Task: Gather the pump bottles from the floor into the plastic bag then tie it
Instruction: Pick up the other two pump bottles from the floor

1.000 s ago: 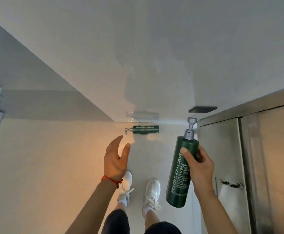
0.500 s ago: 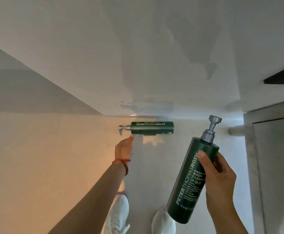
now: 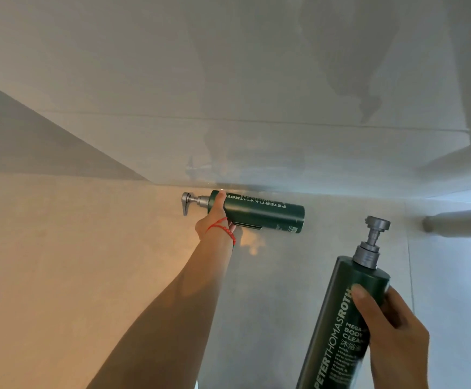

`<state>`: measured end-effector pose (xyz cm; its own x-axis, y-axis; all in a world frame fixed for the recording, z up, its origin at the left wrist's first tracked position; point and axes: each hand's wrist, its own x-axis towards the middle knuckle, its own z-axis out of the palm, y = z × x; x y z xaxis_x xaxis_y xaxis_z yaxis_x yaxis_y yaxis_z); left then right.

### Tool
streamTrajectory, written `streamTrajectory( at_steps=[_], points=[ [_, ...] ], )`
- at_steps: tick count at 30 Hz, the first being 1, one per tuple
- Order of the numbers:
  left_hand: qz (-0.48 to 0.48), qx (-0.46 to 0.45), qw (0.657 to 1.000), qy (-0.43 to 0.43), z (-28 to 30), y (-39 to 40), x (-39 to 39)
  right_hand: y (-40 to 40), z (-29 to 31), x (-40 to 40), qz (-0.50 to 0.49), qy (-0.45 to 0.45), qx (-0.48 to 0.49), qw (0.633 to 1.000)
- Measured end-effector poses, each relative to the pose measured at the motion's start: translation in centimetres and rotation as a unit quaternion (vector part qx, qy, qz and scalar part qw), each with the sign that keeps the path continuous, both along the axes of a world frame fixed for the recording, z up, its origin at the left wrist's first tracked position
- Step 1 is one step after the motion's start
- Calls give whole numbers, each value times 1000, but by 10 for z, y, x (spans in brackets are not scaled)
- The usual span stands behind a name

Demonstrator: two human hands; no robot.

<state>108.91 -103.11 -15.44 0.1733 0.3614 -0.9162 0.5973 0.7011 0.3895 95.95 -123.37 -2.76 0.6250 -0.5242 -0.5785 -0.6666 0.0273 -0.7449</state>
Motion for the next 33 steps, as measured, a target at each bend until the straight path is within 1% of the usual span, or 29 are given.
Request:
streamTrajectory(
  at_steps=[4, 6, 9, 13, 19, 22, 24, 30, 33],
  points=[
    [22, -1, 1000, -21, 1, 6, -15, 2, 5, 1, -4, -7, 27, 1000],
    [15, 3, 999, -34, 7, 16, -33, 4, 17, 0, -3, -13, 44, 999],
    [-3, 10, 1000, -29, 32, 34, -63, 10, 44, -6, 3, -14, 61, 998],
    [-55, 28, 998, -18, 89, 54, -98, 21, 96, -16, 5, -17, 79, 997],
    [-167, 41, 984, -54, 217, 67, -124, 36, 190, -25, 8, -27, 94, 995],
    [-243, 25, 966, -83, 289, 72, -128, 42, 245, -25, 1, -40, 106, 994],
    [-299, 21, 948, -105, 337, 74, -128, 47, 282, -23, 2, -46, 116, 992],
    [-469, 27, 866, -172, 473, 78, -121, 56, 394, -14, 16, -64, 151, 986],
    [-504, 39, 840, -195, 533, 76, -115, 56, 444, -12, 23, -77, 164, 983]
  ],
)
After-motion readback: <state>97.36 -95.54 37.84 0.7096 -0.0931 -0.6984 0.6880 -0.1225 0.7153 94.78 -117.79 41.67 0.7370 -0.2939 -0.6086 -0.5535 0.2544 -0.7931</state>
